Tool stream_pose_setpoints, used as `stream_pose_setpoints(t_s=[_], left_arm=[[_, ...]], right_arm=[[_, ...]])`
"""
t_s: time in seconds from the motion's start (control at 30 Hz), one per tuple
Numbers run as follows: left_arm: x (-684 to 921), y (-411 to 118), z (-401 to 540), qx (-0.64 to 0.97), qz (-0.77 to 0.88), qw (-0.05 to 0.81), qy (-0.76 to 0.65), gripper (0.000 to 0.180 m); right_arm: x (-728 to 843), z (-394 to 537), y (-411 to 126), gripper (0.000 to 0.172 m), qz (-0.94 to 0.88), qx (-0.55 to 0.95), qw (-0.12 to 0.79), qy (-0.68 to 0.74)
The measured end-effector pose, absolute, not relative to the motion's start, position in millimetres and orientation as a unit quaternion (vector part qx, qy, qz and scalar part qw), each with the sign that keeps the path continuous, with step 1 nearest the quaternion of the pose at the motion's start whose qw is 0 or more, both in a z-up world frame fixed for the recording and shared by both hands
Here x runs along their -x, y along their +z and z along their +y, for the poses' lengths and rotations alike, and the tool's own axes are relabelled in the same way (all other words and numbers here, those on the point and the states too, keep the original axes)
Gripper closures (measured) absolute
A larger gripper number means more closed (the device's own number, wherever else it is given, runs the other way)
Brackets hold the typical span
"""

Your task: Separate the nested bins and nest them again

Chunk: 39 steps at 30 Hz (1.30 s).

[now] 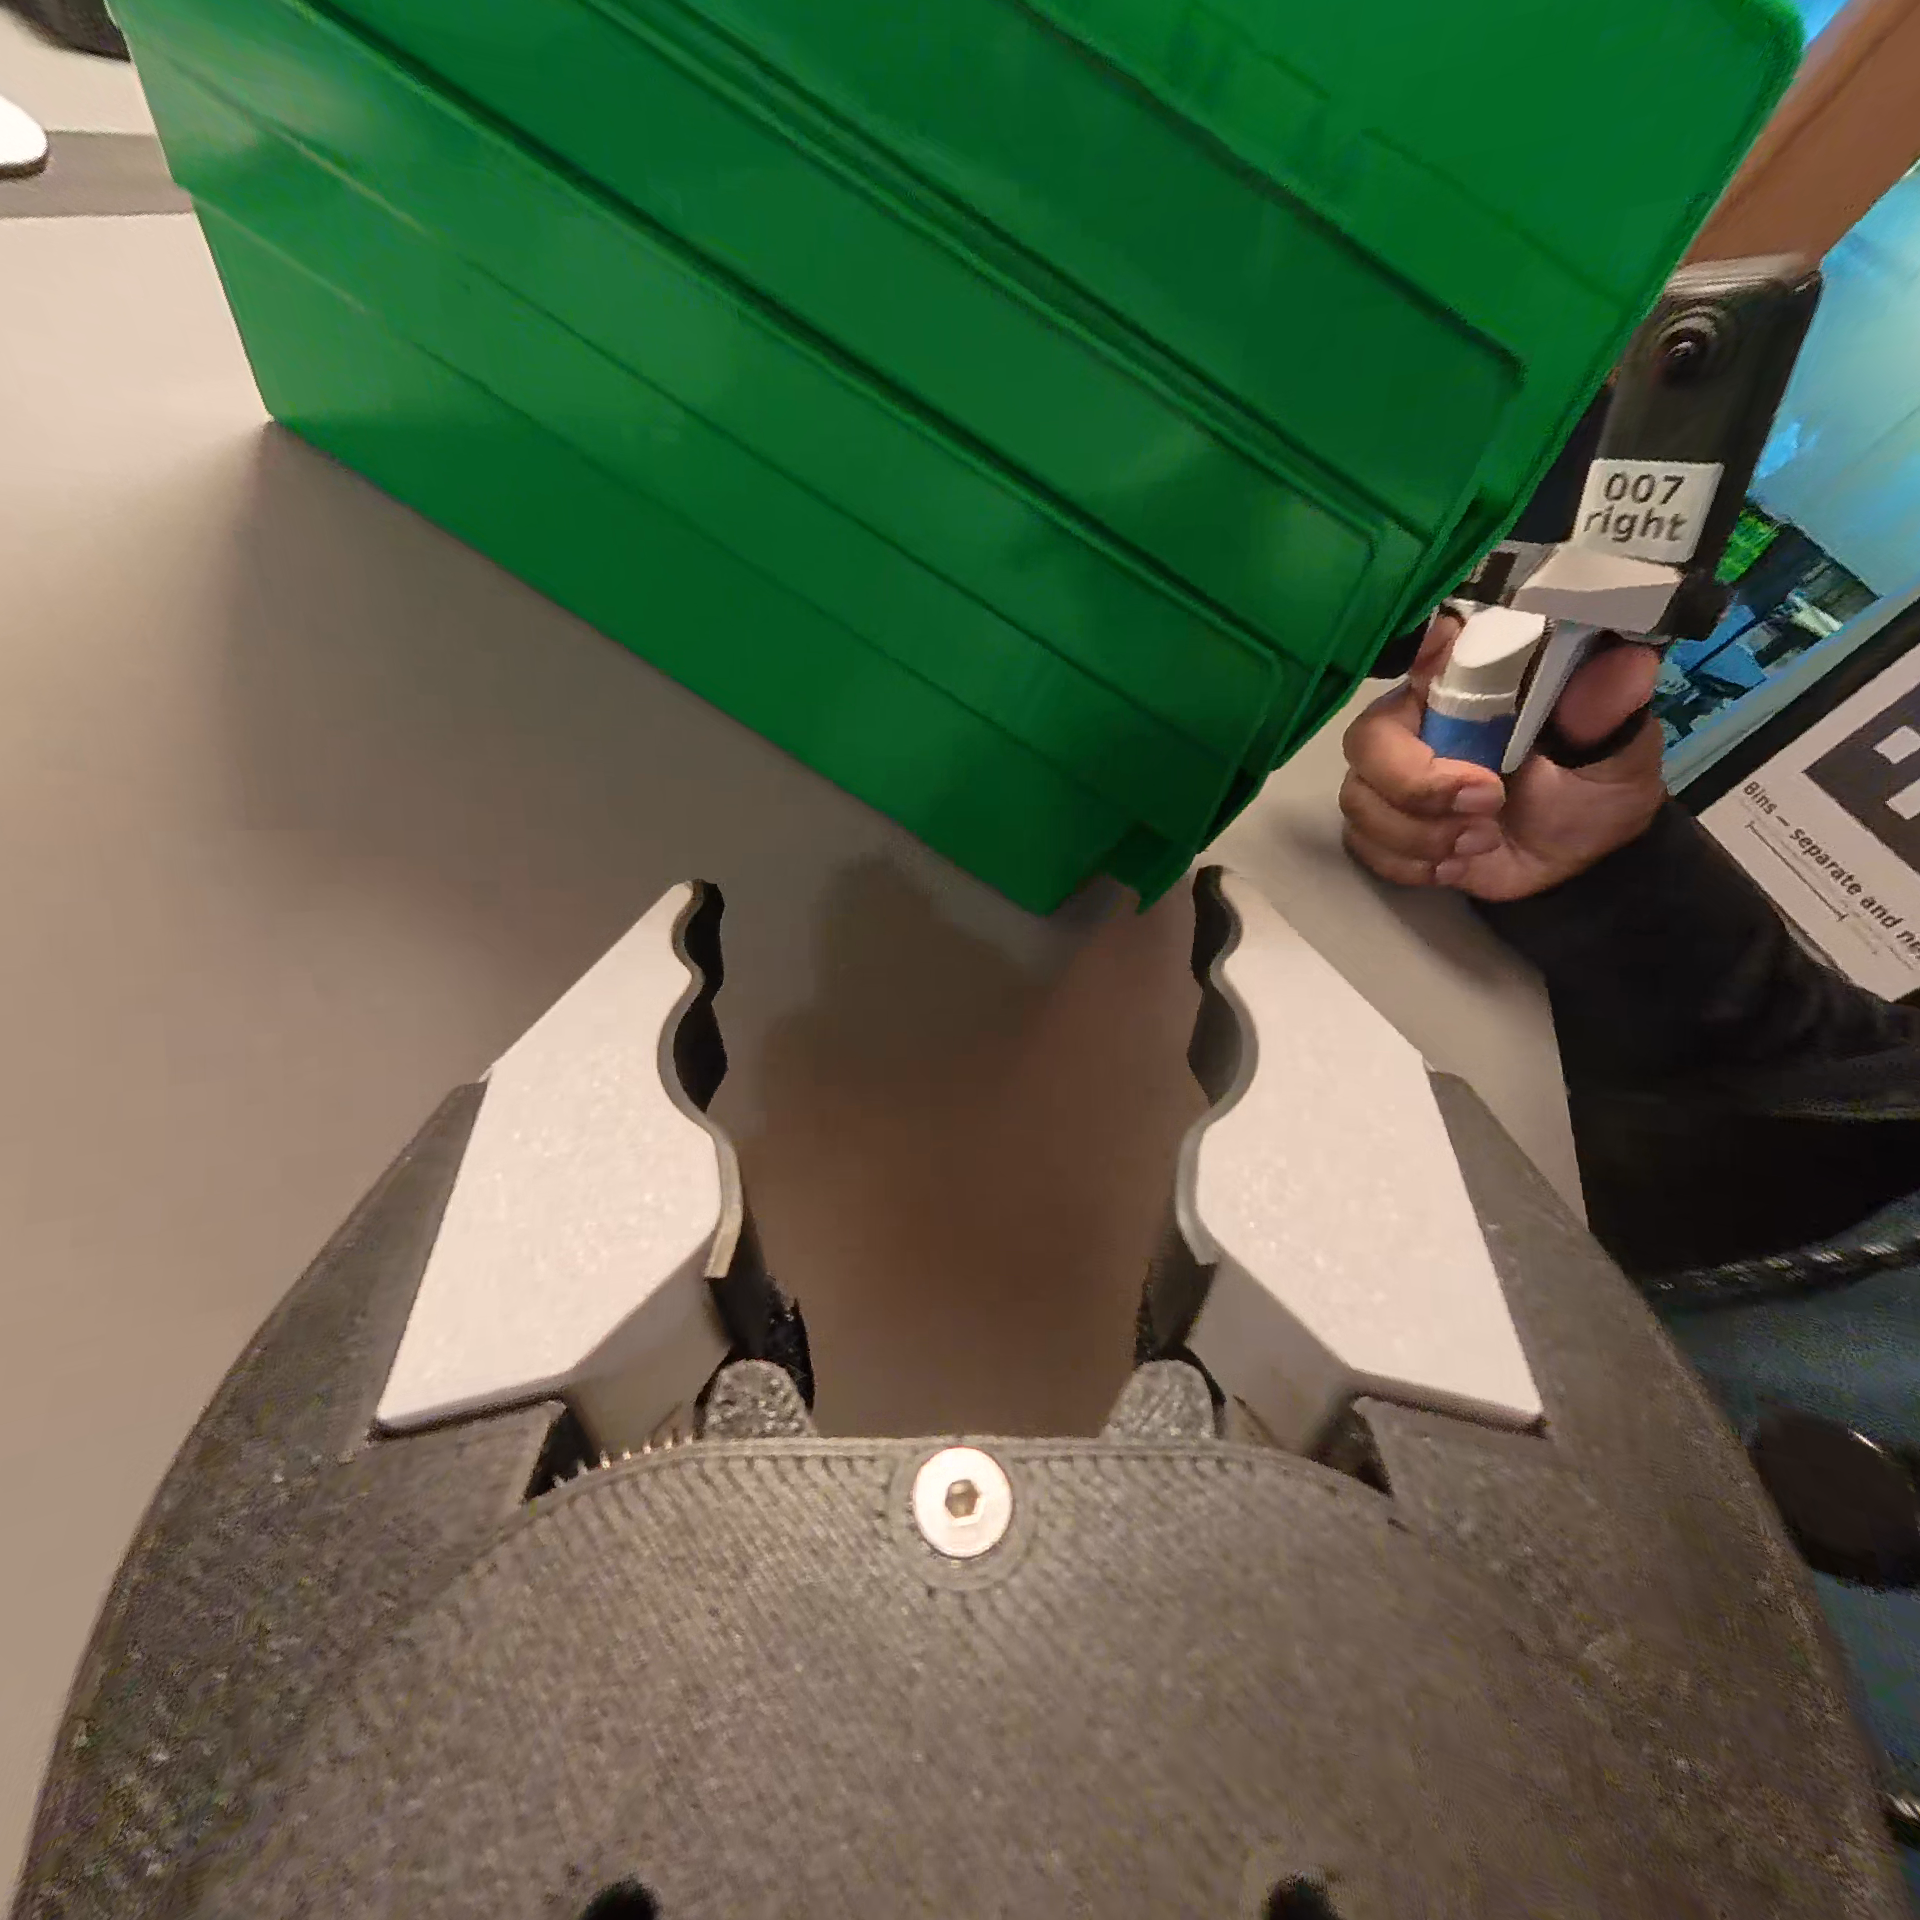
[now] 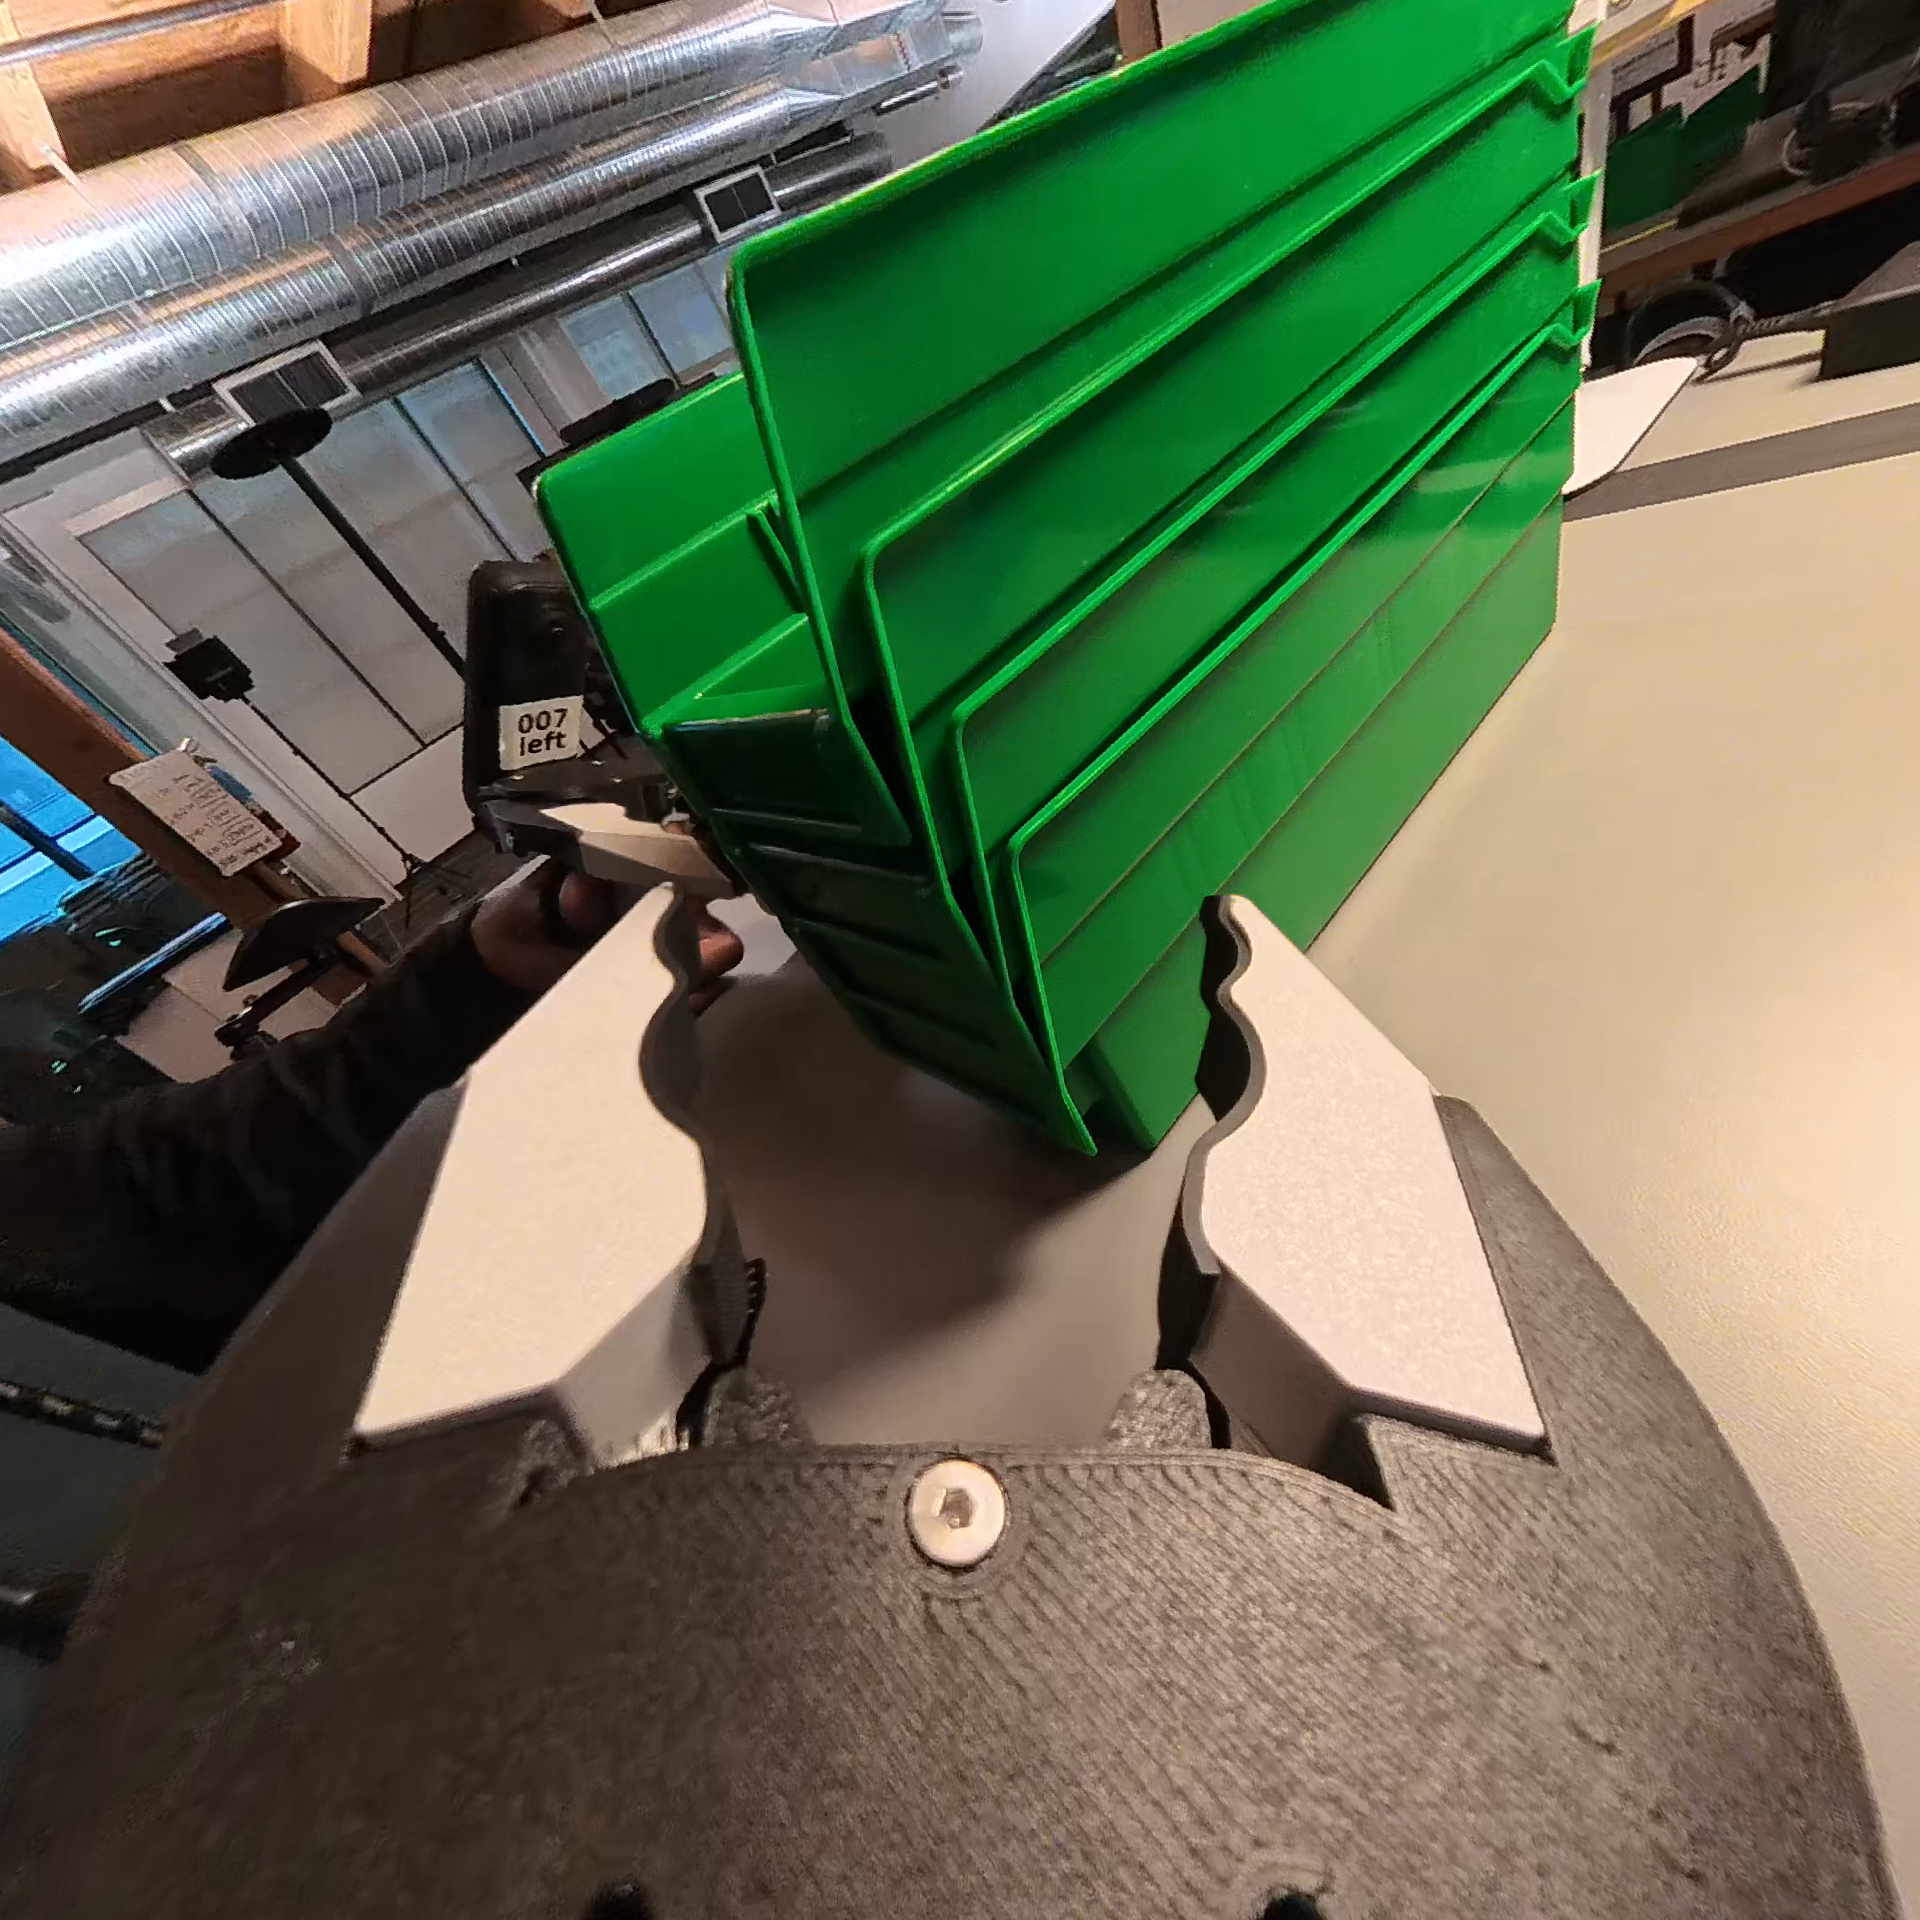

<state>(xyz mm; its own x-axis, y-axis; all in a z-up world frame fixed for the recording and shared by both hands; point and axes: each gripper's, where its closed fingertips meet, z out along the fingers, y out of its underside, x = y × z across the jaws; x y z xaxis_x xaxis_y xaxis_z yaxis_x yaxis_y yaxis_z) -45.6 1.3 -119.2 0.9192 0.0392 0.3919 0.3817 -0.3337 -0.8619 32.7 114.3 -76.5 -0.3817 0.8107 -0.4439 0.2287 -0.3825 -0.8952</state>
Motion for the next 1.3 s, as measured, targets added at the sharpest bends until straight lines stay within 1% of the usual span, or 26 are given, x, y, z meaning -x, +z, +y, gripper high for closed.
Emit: stream_pose_setpoints(t_s=[0.13,0.37,0.73,0.83,1.03,1.17,1.2,1.3], left_arm=[[41,-128,4,0.824,-0.122,0.539,-0.128,0.090],[42,-131,4,0.831,-0.122,0.531,-0.114,0.090],[42,-135,5,0.835,-0.126,0.521,-0.120,0.088],[49,-137,2,0.844,-0.121,0.510,-0.110,0.087],[95,-147,-3,0.872,-0.147,0.464,-0.057,0.082],[113,-151,0,0.859,-0.171,0.479,-0.057,0.082],[114,-148,-1,0.853,-0.174,0.489,-0.057,0.084],[110,-143,-9,0.845,-0.172,0.503,-0.053,0.081]], right_arm=[[-32,115,-78,0.073,-0.509,0.515,0.220,0.654],[-29,116,-82,0.072,-0.510,0.527,0.220,0.643],[-53,140,-84,0.061,-0.509,0.564,0.244,0.603],[-64,154,-63,0.059,-0.500,0.571,0.254,0.600],[-69,175,-1,0.057,-0.519,0.578,0.302,0.552],[-48,168,35,0.055,-0.559,0.576,0.303,0.514],[-40,164,41,0.054,-0.572,0.575,0.300,0.502],[-15,152,51,0.050,-0.618,0.573,0.291,0.453]])
